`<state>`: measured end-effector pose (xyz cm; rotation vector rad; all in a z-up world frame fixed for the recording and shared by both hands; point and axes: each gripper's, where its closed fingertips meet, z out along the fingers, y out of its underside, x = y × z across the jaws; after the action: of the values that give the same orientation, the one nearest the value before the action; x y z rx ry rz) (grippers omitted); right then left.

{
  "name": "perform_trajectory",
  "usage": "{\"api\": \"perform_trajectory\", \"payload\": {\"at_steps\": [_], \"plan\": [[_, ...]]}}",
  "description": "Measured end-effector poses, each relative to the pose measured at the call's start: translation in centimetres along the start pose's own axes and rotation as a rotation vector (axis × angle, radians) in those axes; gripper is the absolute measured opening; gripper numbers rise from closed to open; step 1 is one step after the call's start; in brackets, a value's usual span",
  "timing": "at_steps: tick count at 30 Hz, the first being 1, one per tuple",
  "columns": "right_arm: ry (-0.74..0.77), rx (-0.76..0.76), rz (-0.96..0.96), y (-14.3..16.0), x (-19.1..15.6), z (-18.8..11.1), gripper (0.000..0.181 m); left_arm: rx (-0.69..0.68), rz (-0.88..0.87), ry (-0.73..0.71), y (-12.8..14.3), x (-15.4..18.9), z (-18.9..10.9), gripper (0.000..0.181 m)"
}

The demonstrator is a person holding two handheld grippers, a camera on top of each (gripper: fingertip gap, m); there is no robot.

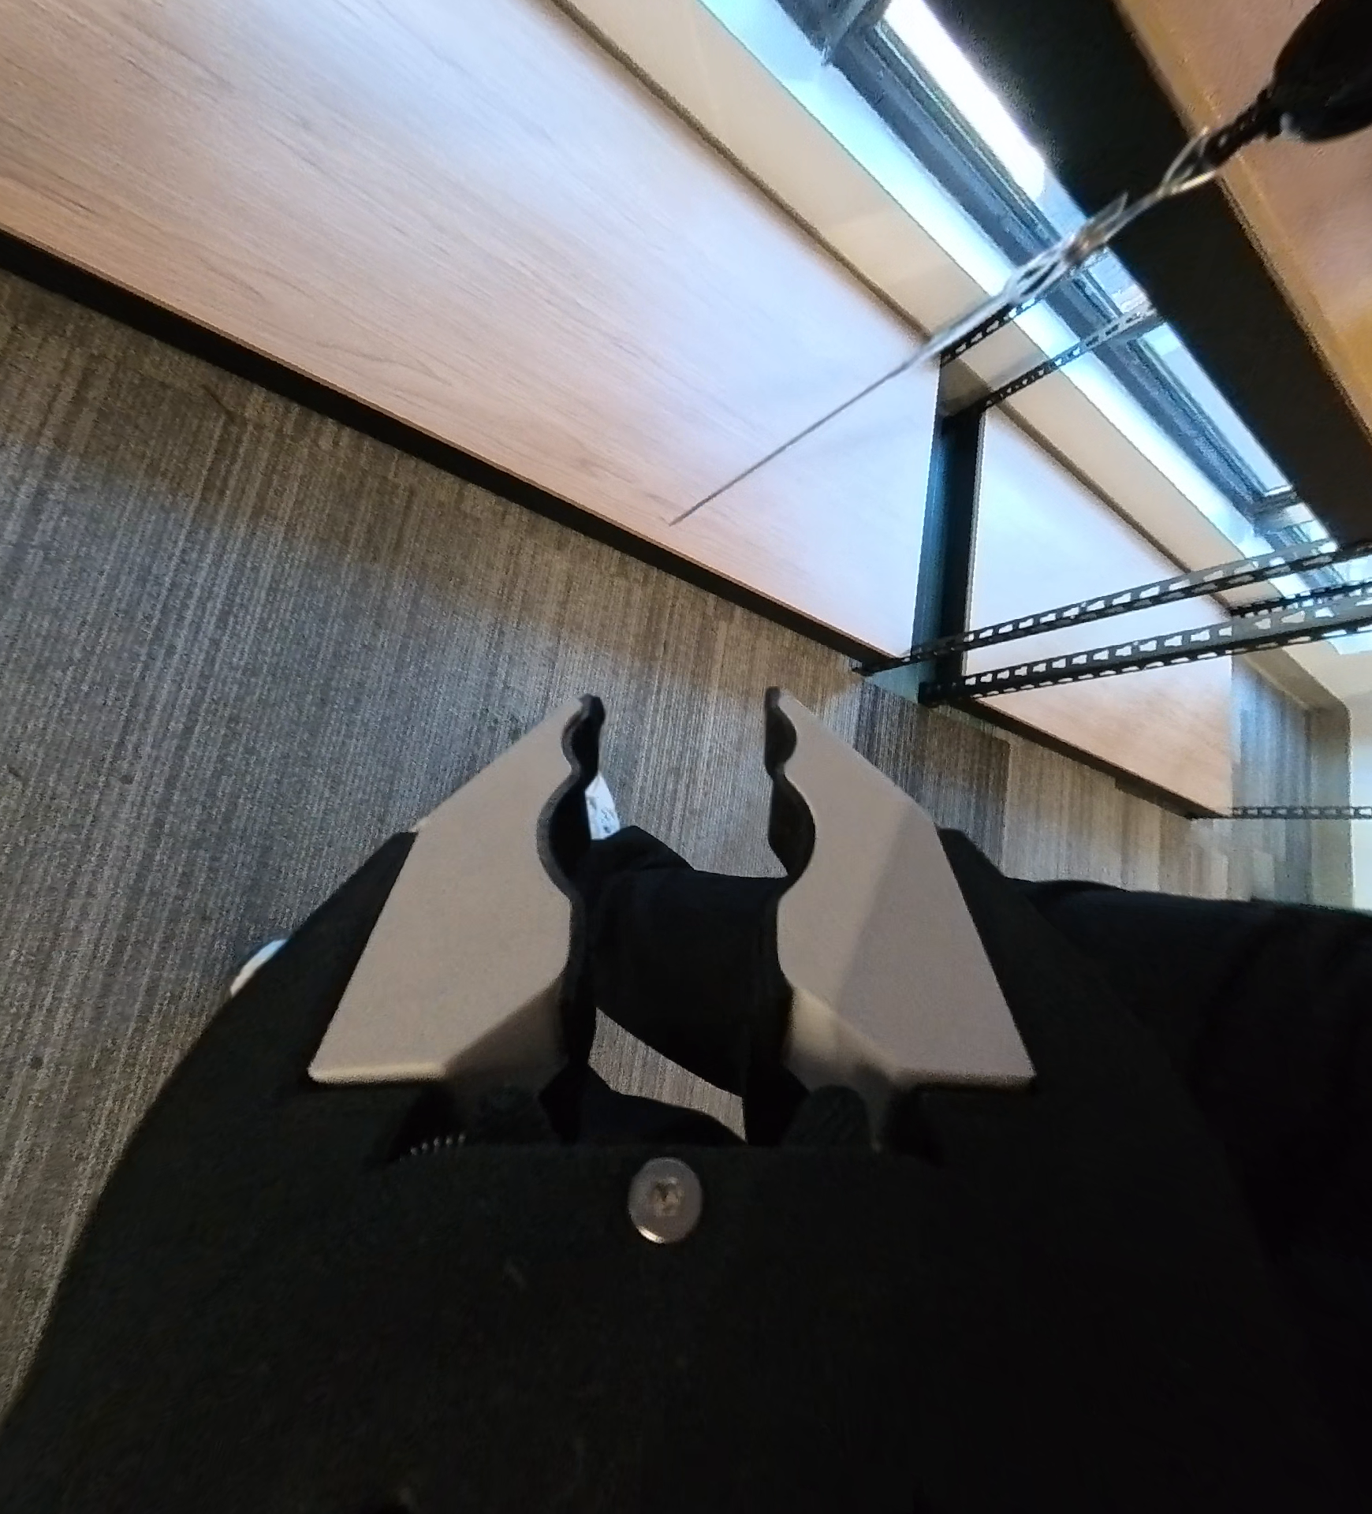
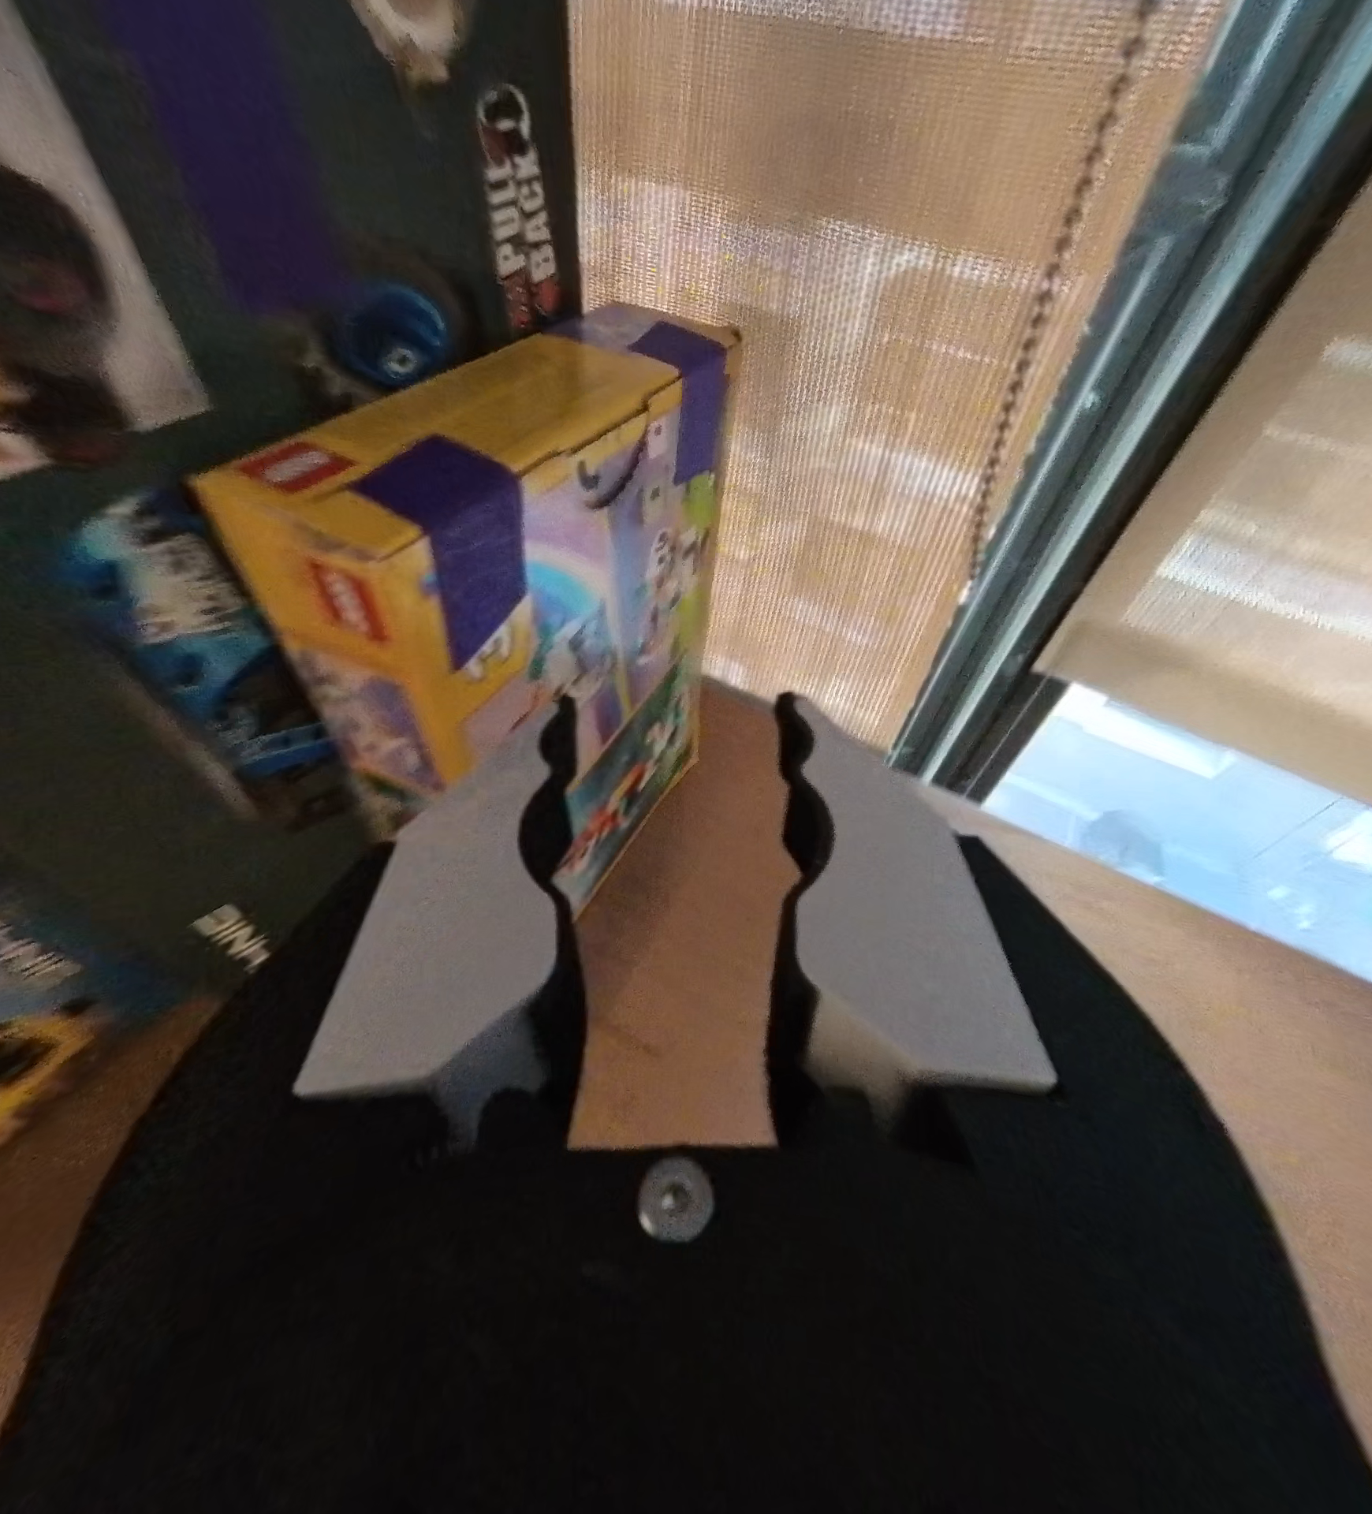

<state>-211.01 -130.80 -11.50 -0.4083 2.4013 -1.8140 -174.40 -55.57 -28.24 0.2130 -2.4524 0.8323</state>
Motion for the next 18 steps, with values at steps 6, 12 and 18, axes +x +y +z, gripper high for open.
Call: {"api": "perform_trajectory", "payload": {"at_steps": [6, 12, 18], "plan": [[-0.117, 0.227, 0.080, -4.5, -2.9, -4.1, 0.100, -0.029, 0.016, 0.014, -0.6, -0.4, -2.2, 0.039], [-0.009, 0.123, -0.066, -3.8, -4.9, 0.0, 0.082, -0.039, 0.035, 0.028, -1.6, -0.8, -2.2, 0.038], [-0.047, 0.126, -0.112, -3.5, -5.3, 1.0, 0.055, -0.057, 0.067, 0.047, -1.9, -0.4, -2.0, 0.038]]}}
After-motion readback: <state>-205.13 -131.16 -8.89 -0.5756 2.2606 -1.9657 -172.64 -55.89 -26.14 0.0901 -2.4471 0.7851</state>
